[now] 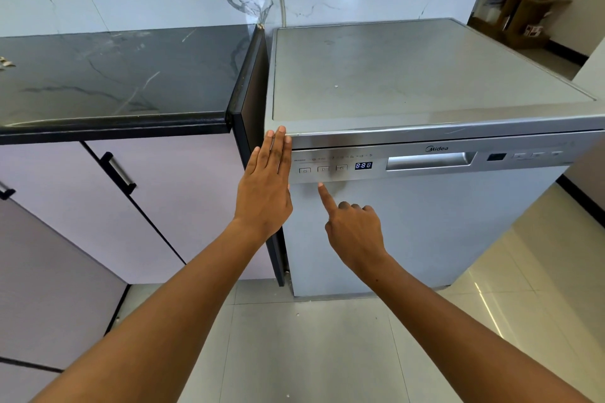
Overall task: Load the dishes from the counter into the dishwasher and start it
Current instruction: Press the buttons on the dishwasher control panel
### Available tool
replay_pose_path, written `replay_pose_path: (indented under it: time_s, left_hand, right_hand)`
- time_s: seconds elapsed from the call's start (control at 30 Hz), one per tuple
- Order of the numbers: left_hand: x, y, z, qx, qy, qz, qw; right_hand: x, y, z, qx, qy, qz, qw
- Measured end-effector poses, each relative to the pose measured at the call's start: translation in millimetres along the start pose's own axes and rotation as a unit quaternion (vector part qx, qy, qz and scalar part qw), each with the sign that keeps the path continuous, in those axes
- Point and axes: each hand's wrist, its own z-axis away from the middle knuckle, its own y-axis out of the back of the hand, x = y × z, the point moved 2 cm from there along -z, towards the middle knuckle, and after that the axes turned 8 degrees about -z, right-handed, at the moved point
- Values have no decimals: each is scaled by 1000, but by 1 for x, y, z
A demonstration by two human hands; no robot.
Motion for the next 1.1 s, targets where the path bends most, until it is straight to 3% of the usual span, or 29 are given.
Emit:
replay_pose_path:
  time_s: [0.23,0.37,0.5,1.1]
  left_hand:
    - [2,5,1,-10,5,-2,1000]
    - [2,6,2,-12,6,7,1000]
    - [2,7,2,-14,6,14,1000]
    - [4,8,2,0,4,27,1000]
  right_hand:
    - [3,-3,13,98,19,11,995]
    - [7,-4,20,16,18,-13,1000]
    - [11,-11,25,74,6,-7,997]
    - [16,-15,29,77,9,-28,997]
